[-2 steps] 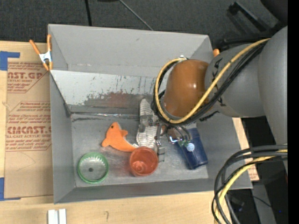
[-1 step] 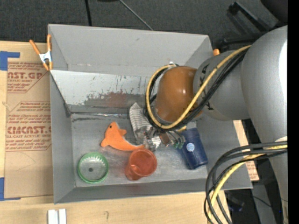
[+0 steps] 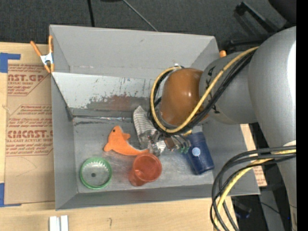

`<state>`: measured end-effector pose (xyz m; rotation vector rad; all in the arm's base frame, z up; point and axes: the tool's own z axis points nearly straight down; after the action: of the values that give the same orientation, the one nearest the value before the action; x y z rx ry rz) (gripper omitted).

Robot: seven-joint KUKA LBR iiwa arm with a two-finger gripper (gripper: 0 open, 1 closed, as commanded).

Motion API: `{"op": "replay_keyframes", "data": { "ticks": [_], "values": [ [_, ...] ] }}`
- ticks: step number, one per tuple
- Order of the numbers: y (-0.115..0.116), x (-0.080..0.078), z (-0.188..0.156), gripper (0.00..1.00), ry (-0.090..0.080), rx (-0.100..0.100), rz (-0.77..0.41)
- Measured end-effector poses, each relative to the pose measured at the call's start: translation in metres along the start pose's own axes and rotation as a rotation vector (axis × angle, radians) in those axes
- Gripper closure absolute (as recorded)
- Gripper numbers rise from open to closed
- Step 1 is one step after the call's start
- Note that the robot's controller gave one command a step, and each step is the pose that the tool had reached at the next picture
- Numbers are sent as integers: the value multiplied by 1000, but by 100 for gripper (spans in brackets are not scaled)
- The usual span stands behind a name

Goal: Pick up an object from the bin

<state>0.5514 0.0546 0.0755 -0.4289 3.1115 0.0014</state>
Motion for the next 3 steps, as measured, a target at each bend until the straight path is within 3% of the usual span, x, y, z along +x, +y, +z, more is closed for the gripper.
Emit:
{"op": "replay_keyframes", "data": {
  "ticks": [1, 2, 3],
  "values": [
    [-7, 3, -91, 0, 3, 0, -24],
    [-13, 5, -152, 0, 2, 0, -40],
    [-32, 9, -163, 0, -19, 5, -10]
  ]
}}
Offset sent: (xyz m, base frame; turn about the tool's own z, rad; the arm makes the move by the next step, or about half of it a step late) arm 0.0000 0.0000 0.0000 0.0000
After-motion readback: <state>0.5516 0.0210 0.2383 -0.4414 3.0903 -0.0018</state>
